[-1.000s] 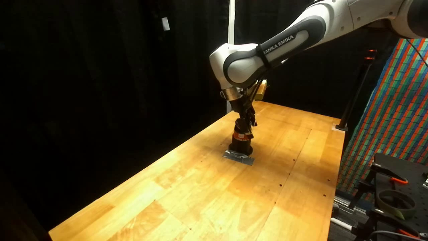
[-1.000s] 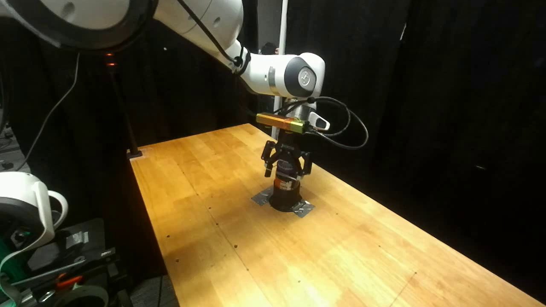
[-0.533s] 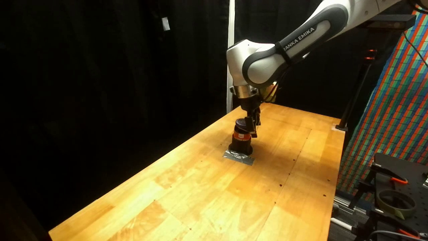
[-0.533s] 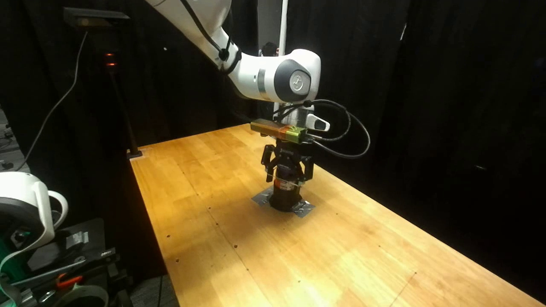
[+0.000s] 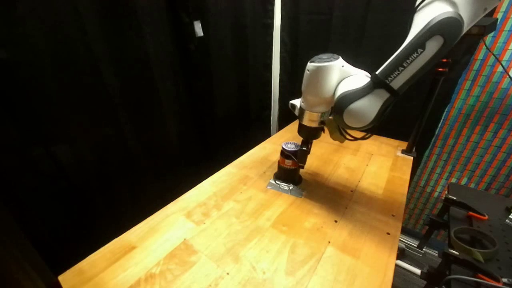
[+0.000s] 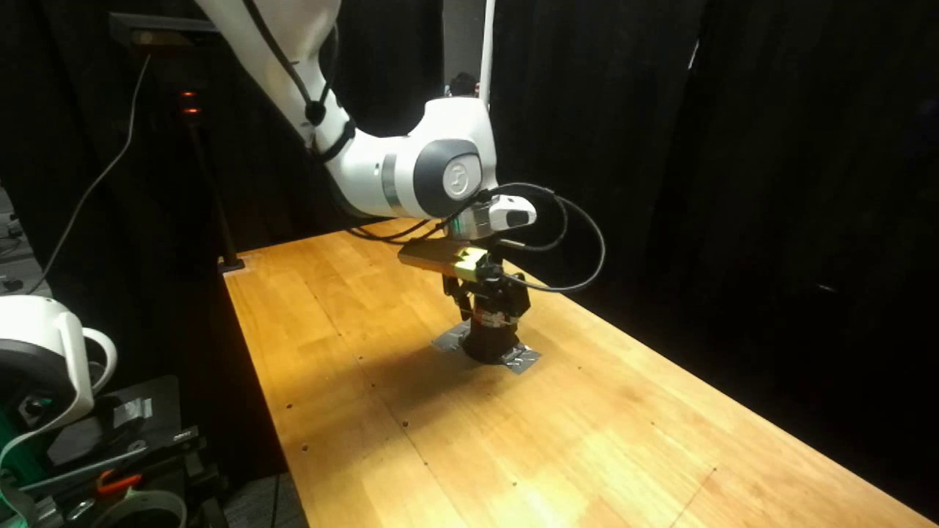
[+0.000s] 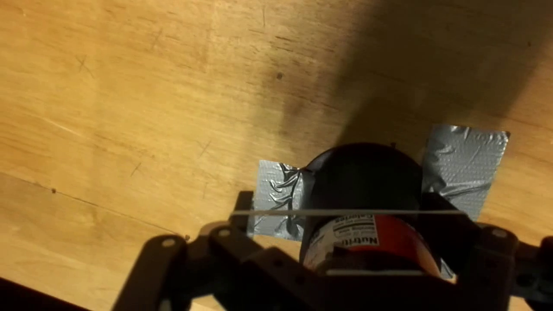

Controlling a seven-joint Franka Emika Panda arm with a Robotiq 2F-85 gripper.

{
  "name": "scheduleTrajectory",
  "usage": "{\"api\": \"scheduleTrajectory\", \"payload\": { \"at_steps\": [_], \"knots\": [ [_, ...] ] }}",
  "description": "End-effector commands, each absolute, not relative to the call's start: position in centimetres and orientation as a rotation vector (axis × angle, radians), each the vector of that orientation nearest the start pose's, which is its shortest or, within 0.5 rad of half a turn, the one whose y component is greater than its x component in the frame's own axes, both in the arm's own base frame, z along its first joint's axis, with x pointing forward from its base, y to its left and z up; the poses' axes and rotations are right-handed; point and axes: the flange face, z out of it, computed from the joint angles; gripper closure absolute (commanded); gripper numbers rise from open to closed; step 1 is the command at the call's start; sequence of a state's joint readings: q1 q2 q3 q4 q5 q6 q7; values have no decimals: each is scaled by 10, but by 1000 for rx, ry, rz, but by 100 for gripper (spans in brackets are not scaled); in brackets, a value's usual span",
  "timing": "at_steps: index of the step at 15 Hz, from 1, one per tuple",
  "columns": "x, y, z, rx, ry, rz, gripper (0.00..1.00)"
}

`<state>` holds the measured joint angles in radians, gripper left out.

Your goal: Put the rubber band around the jar.

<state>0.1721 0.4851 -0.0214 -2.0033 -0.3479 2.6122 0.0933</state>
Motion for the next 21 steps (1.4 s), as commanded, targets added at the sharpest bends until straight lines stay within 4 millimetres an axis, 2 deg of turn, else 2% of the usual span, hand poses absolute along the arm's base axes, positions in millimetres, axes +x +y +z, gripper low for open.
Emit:
{"api": "scheduleTrajectory", "payload": {
  "at_steps": [1, 4, 7, 11, 13, 18, 21],
  "knots": [
    [552, 87, 215, -3259, -540, -445, 34],
    [527, 78, 211, -3217, -515, -629, 58],
    [524, 63, 222, -3161, -434, -825, 79],
    [530, 48, 243, -3054, -356, -1085, 87],
    [515, 45, 245, -2991, -345, -1218, 82],
    [457, 58, 202, -2886, -343, -1301, 80],
    [439, 69, 180, -2865, -337, -1327, 82]
  ]
}}
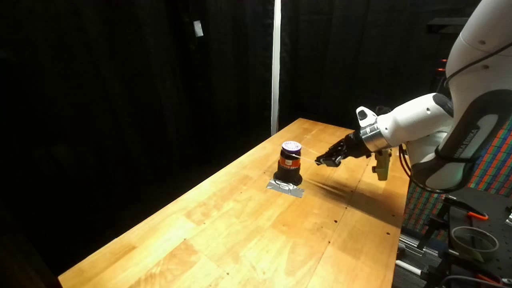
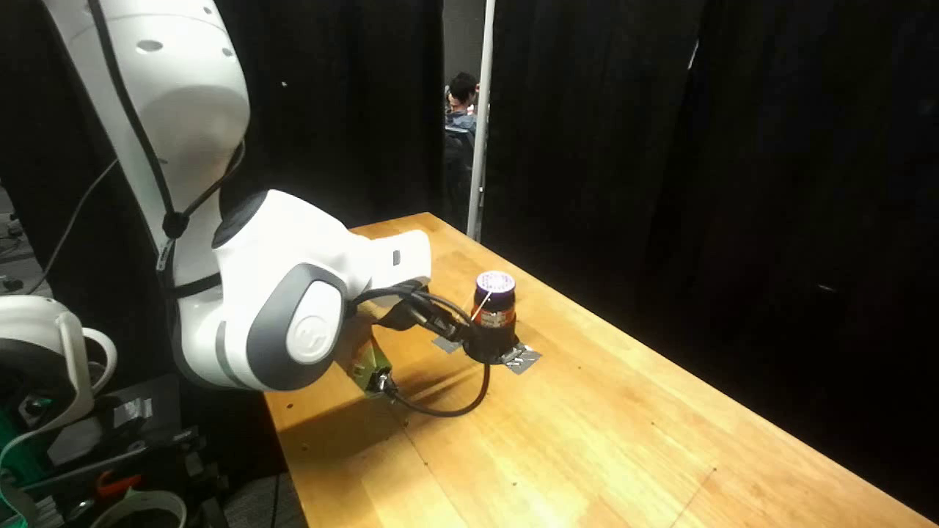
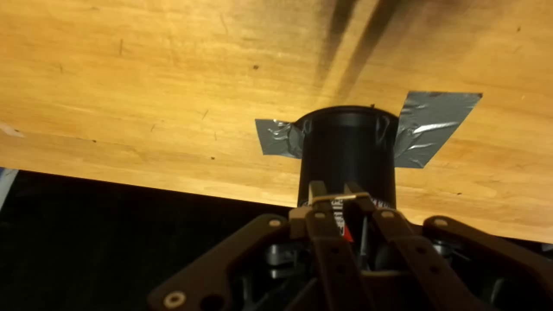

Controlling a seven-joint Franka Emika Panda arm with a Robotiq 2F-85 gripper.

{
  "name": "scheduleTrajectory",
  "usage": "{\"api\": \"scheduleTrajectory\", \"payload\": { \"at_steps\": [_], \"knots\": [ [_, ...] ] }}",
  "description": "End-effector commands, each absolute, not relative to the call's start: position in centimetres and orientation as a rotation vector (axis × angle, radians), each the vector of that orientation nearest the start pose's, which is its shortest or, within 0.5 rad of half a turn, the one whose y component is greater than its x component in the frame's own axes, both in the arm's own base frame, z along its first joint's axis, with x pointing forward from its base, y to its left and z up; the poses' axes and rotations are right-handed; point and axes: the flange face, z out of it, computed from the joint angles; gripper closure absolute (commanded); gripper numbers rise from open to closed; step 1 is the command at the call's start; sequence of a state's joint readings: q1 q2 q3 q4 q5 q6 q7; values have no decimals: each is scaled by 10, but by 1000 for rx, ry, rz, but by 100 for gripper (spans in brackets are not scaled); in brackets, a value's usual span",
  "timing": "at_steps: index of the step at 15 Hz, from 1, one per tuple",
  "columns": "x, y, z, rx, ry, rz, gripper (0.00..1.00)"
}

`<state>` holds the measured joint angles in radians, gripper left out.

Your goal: Put the rubber band around the jar.

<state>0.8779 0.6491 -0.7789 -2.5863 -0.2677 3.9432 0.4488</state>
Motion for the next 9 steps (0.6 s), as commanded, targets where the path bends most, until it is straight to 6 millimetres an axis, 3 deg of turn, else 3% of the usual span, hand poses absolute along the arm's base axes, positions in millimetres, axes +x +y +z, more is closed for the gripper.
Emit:
{"api": "scheduleTrajectory", "payload": {
  "at_steps": [1, 9],
  "knots": [
    [436, 71, 175, -2856, -336, -1337, 82],
    [437, 71, 158, -2819, -304, -1315, 80]
  ]
}}
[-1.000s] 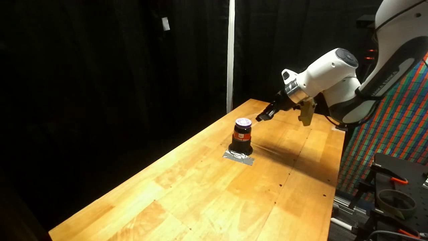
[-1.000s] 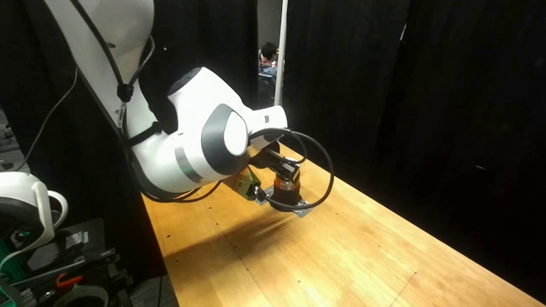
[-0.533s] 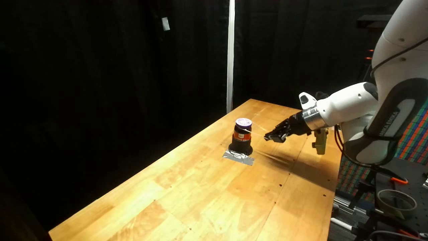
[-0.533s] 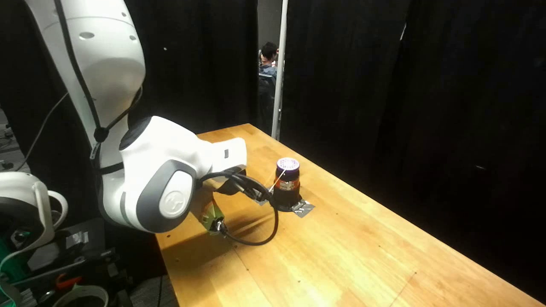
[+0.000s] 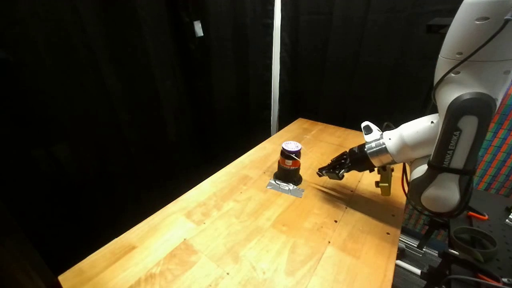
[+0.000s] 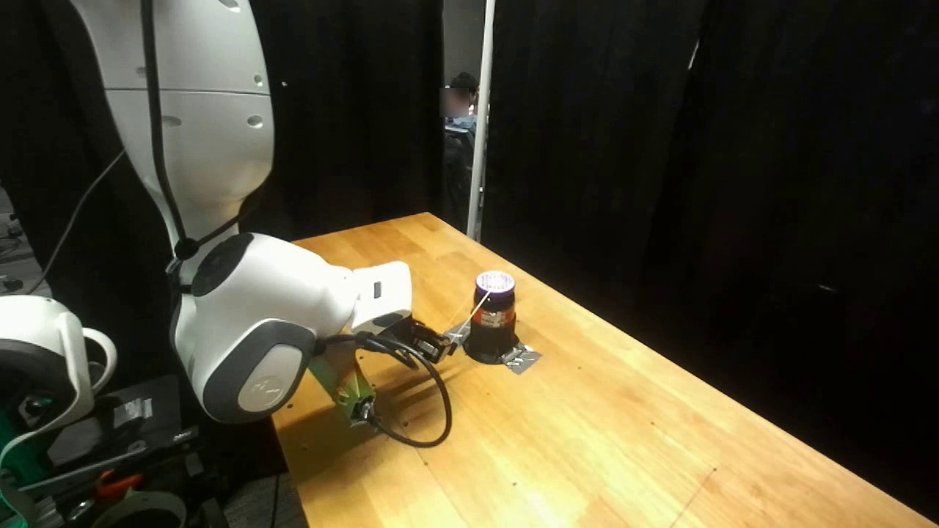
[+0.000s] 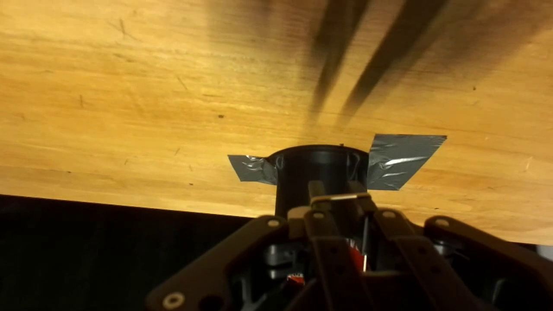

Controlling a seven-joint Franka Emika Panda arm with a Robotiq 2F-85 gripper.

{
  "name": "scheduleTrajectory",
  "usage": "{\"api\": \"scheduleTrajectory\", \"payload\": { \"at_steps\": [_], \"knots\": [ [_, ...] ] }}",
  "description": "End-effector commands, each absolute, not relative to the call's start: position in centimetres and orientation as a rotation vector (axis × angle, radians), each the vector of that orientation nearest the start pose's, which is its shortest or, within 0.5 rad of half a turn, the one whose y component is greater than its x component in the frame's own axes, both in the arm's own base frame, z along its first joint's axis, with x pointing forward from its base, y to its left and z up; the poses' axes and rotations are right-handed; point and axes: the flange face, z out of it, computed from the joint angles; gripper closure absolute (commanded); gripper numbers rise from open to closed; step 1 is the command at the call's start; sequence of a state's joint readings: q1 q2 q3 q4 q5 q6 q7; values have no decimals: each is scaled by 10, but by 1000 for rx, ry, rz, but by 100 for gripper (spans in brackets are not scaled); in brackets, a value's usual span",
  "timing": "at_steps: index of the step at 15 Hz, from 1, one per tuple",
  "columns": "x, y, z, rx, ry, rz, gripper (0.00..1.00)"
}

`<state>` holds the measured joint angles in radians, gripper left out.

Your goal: Put the rubber band around the jar.

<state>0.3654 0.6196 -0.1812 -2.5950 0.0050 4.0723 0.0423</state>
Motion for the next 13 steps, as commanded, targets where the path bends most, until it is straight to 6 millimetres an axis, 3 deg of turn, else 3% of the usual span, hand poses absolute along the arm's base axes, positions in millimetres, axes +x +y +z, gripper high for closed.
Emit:
{"api": "scheduleTrajectory", "payload": {
  "at_steps": [1, 2, 3, 5, 12, 13],
  "knots": [
    [439, 69, 159, -2817, -288, -1311, 79],
    [441, 68, 159, -2814, -282, -1310, 79],
    [443, 67, 159, -2814, -270, -1305, 53],
    [446, 66, 160, -2824, -257, -1289, 52],
    [456, 67, 158, -2848, -266, -1234, 1],
    [457, 70, 156, -2823, -263, -1261, 20]
  ]
}}
